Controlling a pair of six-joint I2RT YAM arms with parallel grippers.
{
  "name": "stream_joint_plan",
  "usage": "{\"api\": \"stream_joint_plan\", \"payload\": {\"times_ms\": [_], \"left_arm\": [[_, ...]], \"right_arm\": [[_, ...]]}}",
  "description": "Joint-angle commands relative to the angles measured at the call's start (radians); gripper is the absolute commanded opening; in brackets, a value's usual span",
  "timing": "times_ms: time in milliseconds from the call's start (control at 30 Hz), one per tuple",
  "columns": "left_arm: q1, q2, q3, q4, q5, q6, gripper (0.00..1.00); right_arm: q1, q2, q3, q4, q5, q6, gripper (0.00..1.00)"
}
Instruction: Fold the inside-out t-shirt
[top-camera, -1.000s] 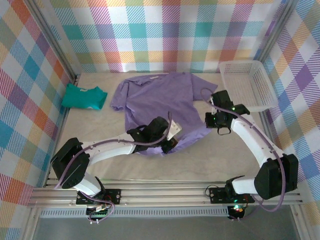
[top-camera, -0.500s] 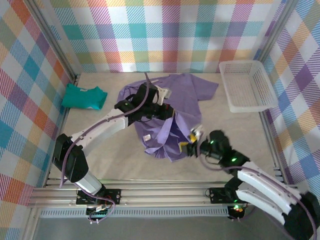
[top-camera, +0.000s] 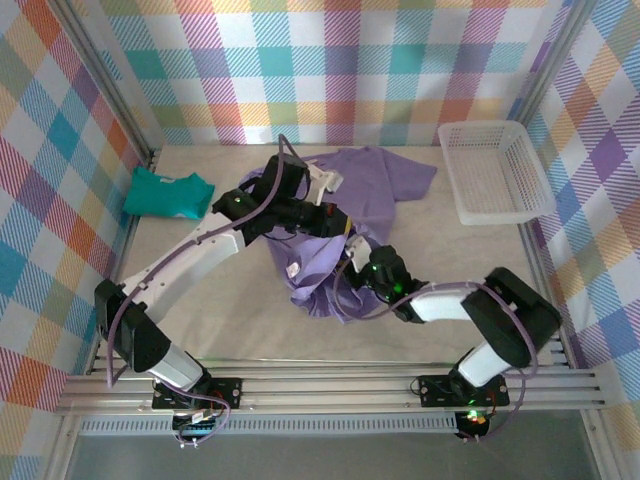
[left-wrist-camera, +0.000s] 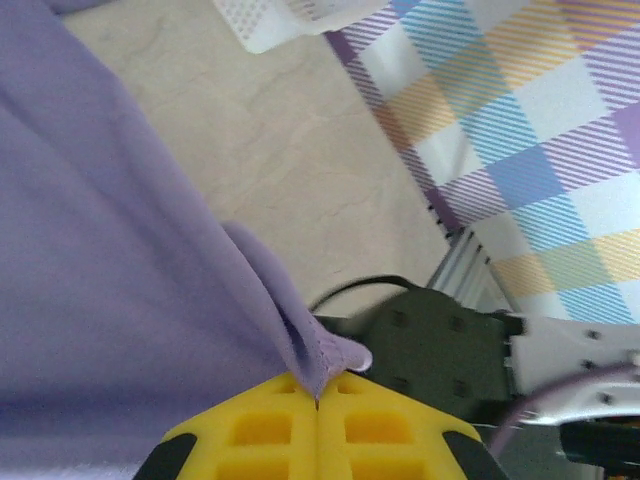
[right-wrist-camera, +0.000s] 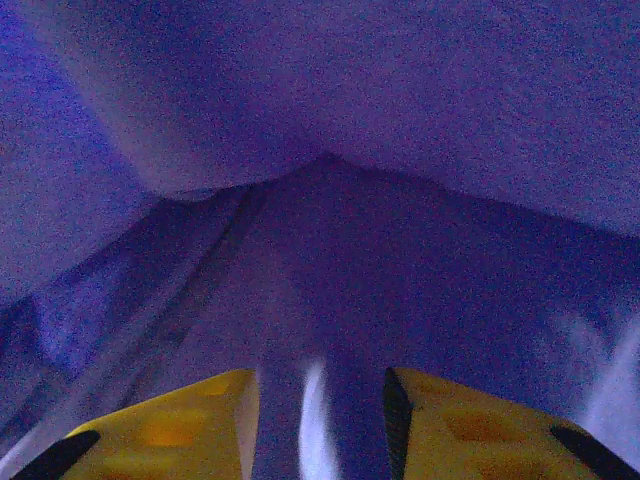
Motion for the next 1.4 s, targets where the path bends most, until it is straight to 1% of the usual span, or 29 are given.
{"api": "stream_joint_plan", "payload": {"times_ms": [0, 100, 167, 233, 333, 400, 500, 533, 700, 733, 800, 867, 933, 1000, 1067, 1133, 1167, 1200, 1267, 1300, 1367], "left_arm": [[-0.004, -0.055, 0.068, 0.031, 0.1, -0.056, 0.0], [-0.003, -0.059, 0.093, 0.067, 0.123, -0.091, 0.0], [-0.005, -0.058, 0.115, 0.089, 0.148, -0.117, 0.0], [-0.013, -0.057, 0.14, 0.089, 0.165, -0.119, 0.0], [-0.024, -0.058, 0.165, 0.074, 0.164, -0.105, 0.0], [-0.033, -0.054, 0.178, 0.063, 0.161, -0.092, 0.0], [-0.042, -0.058, 0.182, 0.065, 0.165, -0.077, 0.0], [-0.044, -0.062, 0.18, 0.07, 0.166, -0.072, 0.0], [-0.042, -0.09, 0.166, 0.06, 0.111, -0.049, 0.0], [-0.042, -0.098, 0.157, 0.061, 0.097, -0.041, 0.0], [-0.037, -0.125, 0.128, 0.058, 0.019, -0.032, 0.0], [-0.014, -0.151, 0.098, 0.059, -0.073, -0.045, 0.0], [0.009, -0.176, 0.069, 0.057, -0.171, -0.055, 0.0], [0.028, -0.2, 0.054, 0.041, -0.264, -0.057, 0.0], [0.04, -0.217, 0.044, 0.042, -0.304, -0.054, 0.0], [0.04, -0.223, 0.044, 0.06, -0.246, -0.047, 0.0], [0.04, -0.22, 0.046, 0.084, -0.181, -0.049, 0.0], [0.038, -0.213, 0.047, 0.117, -0.087, -0.051, 0.0], [0.02, -0.191, 0.072, 0.148, 0.015, -0.058, 0.0], [0.005, -0.176, 0.093, 0.151, 0.054, -0.047, 0.0], [-0.024, -0.15, 0.142, 0.147, 0.087, -0.035, 0.0]], "right_arm": [[0.003, 0.072, 0.096, 0.132, 0.014, -0.062, 0.39], [-0.002, 0.148, 0.171, 0.13, 0.075, -0.082, 0.39], [-0.024, 0.19, 0.213, 0.116, 0.092, -0.051, 0.39], [-0.057, 0.223, 0.252, 0.098, 0.053, 0.0, 0.39], [-0.061, 0.25, 0.329, 0.013, 0.038, 0.008, 0.39], [-0.062, 0.268, 0.393, -0.079, 0.047, 0.064, 0.4], [-0.068, 0.3, 0.455, -0.152, 0.06, 0.081, 0.4], [-0.076, 0.306, 0.462, -0.152, 0.039, 0.095, 0.41], [-0.154, 0.306, 0.442, -0.065, -0.188, 0.205, 0.46], [-0.168, 0.305, 0.442, -0.056, -0.237, 0.22, 0.47], [-0.202, 0.302, 0.423, 0.005, -0.359, 0.255, 0.48], [-0.223, 0.298, 0.392, 0.074, -0.426, 0.27, 0.49], [-0.233, 0.282, 0.373, 0.082, -0.465, 0.265, 0.51], [-0.237, 0.268, 0.35, 0.092, -0.476, 0.257, 0.53], [-0.239, 0.265, 0.343, 0.088, -0.476, 0.255, 0.54], [-0.238, 0.271, 0.381, -0.009, -0.427, 0.257, 0.52], [-0.236, 0.276, 0.41, -0.073, -0.387, 0.251, 0.51], [-0.232, 0.286, 0.44, -0.117, -0.343, 0.247, 0.51], [-0.222, 0.309, 0.49, -0.208, -0.291, 0.222, 0.5], [-0.213, 0.321, 0.521, -0.249, -0.263, 0.204, 0.5], [-0.192, 0.35, 0.575, -0.312, -0.219, 0.159, 0.5]]}}
